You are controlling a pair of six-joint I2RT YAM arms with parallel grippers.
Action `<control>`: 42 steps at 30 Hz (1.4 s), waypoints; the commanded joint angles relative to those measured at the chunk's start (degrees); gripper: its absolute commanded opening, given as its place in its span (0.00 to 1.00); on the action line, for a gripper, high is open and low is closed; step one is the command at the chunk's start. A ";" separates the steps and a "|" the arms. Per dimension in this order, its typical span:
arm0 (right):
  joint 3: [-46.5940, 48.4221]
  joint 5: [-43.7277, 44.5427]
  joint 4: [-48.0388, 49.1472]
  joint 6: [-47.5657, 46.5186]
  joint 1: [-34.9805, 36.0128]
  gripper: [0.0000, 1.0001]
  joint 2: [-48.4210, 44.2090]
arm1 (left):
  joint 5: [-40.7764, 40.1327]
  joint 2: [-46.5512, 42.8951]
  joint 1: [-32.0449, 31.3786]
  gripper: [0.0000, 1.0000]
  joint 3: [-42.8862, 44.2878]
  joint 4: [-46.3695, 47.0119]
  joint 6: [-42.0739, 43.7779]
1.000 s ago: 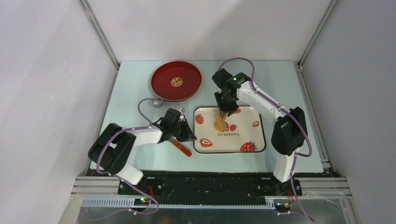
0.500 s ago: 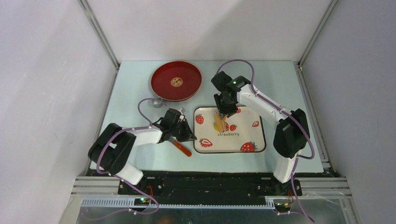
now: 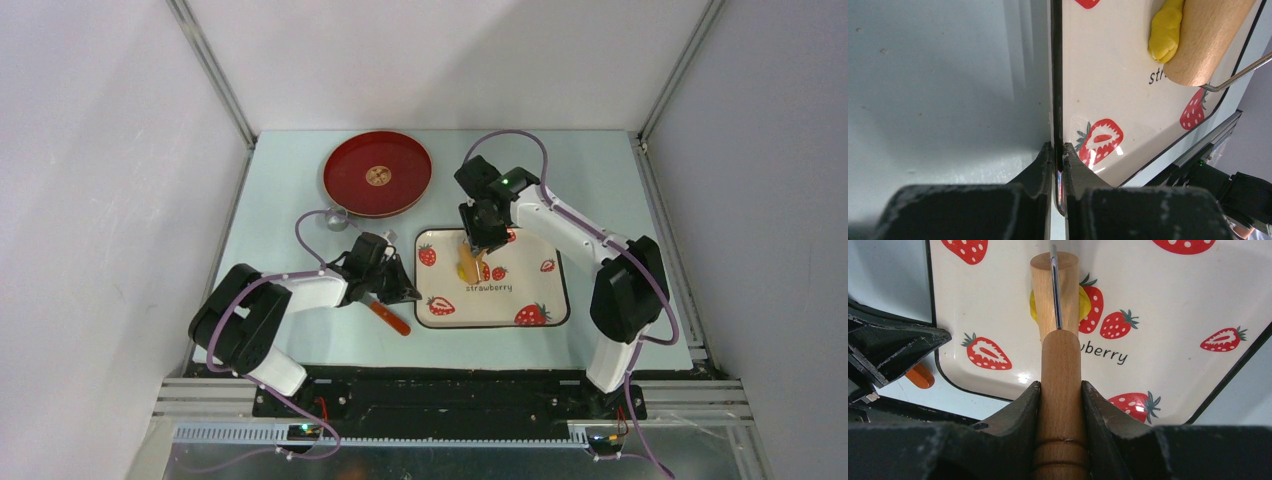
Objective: Roll out the dumpling wrappers from the dough
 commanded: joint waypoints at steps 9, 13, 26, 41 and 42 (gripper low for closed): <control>-12.88 -5.41 6.21 2.52 3.03 0.00 10.45 | -1.11 1.59 -0.29 0.00 -0.42 -0.56 1.06; -14.04 -5.75 6.96 2.49 2.93 0.00 10.29 | -1.09 1.49 -0.31 0.00 -0.37 -0.56 1.06; -13.38 -10.20 5.89 2.36 -3.59 0.00 -3.75 | -1.06 1.57 -0.34 0.00 -0.40 -0.56 1.13; -12.13 -22.29 5.96 1.45 -15.01 0.00 -17.89 | -1.01 1.58 -0.31 0.00 -0.40 -0.56 1.06; -11.92 -23.08 5.85 1.37 -15.21 0.00 -18.01 | -0.99 1.58 -0.34 0.00 -0.35 -0.56 1.06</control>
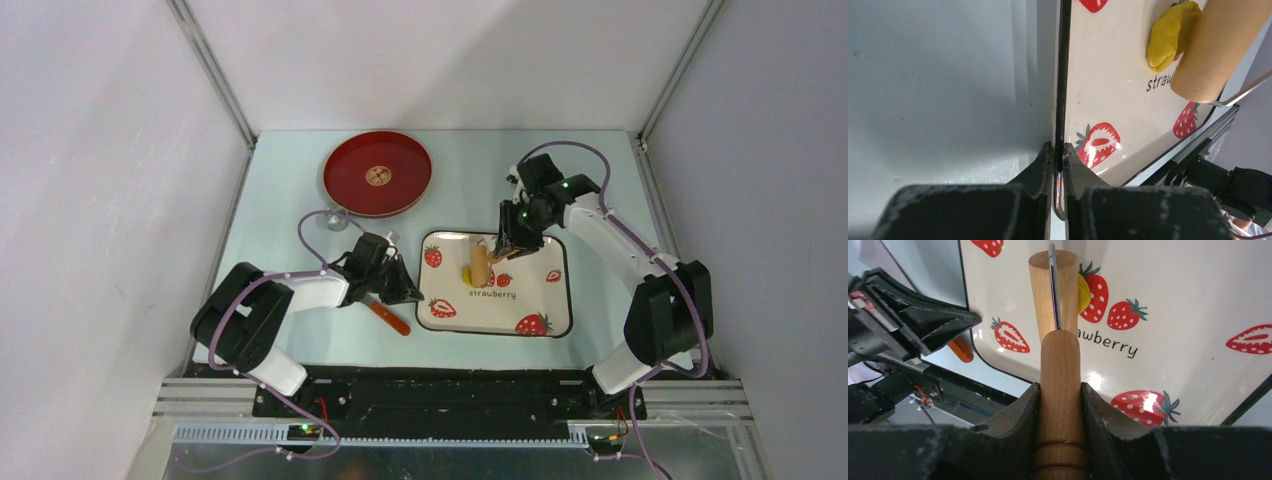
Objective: Roll out the dumpling wrappers from the dough
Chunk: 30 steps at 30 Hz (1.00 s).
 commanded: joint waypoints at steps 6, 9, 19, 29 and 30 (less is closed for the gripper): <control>3.05 -6.07 -0.91 -0.09 -2.27 0.00 -5.50 | -1.84 1.07 -0.13 0.00 -0.30 -1.73 1.02; 4.83 -3.85 -2.85 -0.71 -1.81 0.00 -4.12 | -1.84 1.07 -0.07 0.00 -0.30 -1.72 1.02; 7.45 3.40 -5.34 -1.64 -0.27 0.00 0.69 | -1.85 1.01 -0.12 0.00 -0.32 -1.72 1.02; 5.90 4.83 -3.38 -1.26 1.44 0.00 3.52 | -1.84 1.00 -0.13 0.00 -0.36 -1.76 1.11; 5.61 5.32 -3.06 -1.17 1.49 0.00 3.67 | -1.84 0.99 -0.13 0.00 -0.36 -1.73 1.11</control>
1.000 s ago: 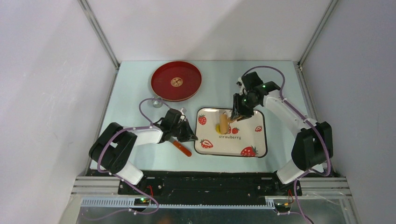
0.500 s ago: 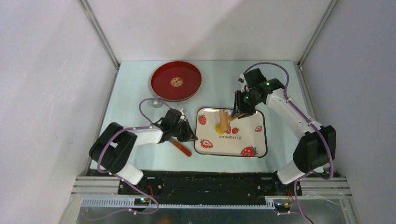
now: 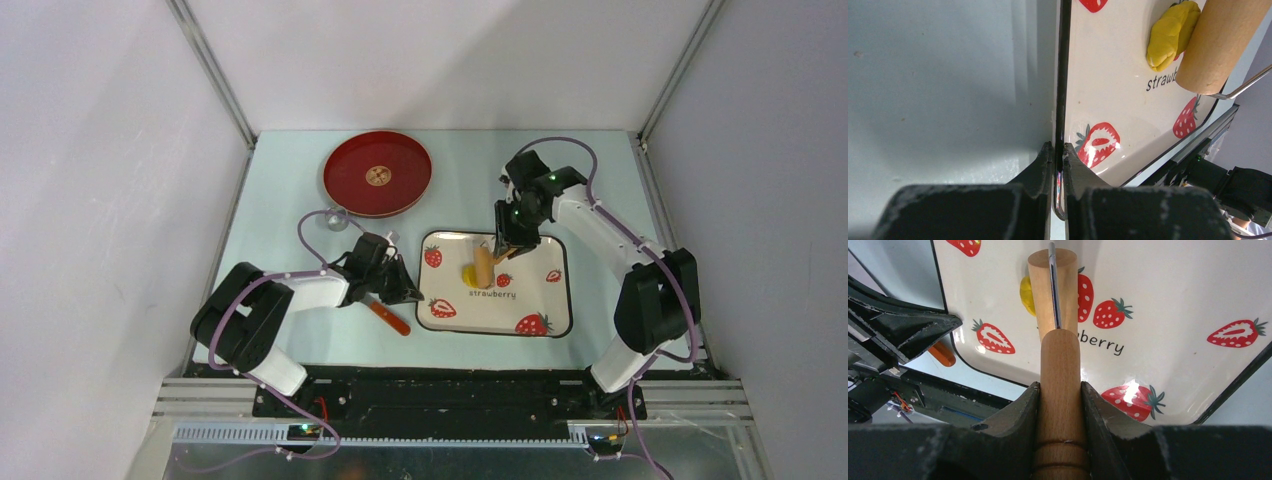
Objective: Roll out the dumpling wrappers from the dough
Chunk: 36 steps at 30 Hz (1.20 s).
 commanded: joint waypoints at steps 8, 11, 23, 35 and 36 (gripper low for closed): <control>-0.60 4.65 1.79 0.00 1.14 0.00 1.73 | -2.13 0.90 -0.08 0.00 -0.36 -1.74 1.11; -0.75 6.37 1.55 0.07 1.33 0.00 1.66 | -2.10 0.86 -0.12 0.00 -0.32 -1.74 1.11; -2.21 8.46 0.46 -0.34 0.36 0.00 2.48 | -2.12 0.97 -0.08 0.00 -0.36 -1.76 1.02; -5.46 10.68 0.69 -0.09 -0.42 0.00 3.65 | -2.18 0.86 -0.08 0.00 -0.36 -1.74 1.02; -5.72 10.94 0.68 -0.20 -0.61 0.00 3.73 | -2.19 0.90 -0.10 0.00 -0.36 -1.74 1.02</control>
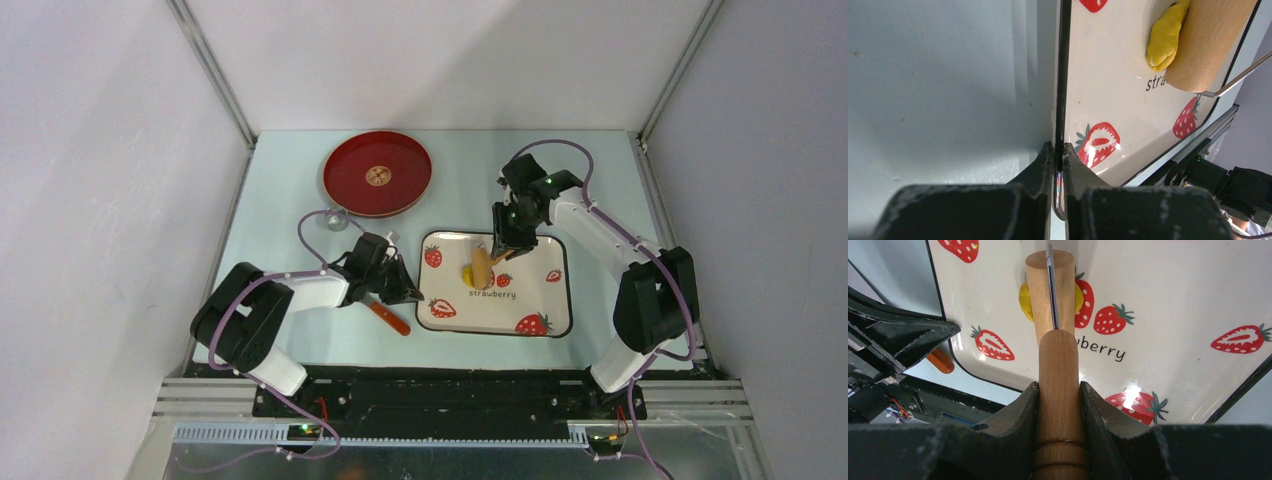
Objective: Roll out the dumpling wrappers from the dough
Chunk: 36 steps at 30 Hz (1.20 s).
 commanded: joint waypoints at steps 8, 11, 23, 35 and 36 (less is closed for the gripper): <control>-5.49 9.71 -1.78 -1.64 -2.62 0.00 3.19 | -2.22 0.88 -0.15 0.00 -0.36 -1.74 1.02; -5.96 9.79 -1.87 -1.95 -3.46 0.00 3.39 | -2.16 0.77 -0.11 0.00 -0.37 -1.74 1.02; -7.62 11.87 -2.28 -2.52 -5.44 0.00 4.06 | -2.17 0.82 -0.10 0.00 -0.36 -1.74 0.93; -9.77 14.96 -2.40 -1.93 -6.14 0.00 5.42 | -2.17 0.86 -0.09 0.00 -0.41 -1.74 0.93; -10.08 14.98 -2.33 -1.91 -6.19 0.00 5.59 | -2.17 0.86 -0.12 0.00 -0.39 -1.74 0.93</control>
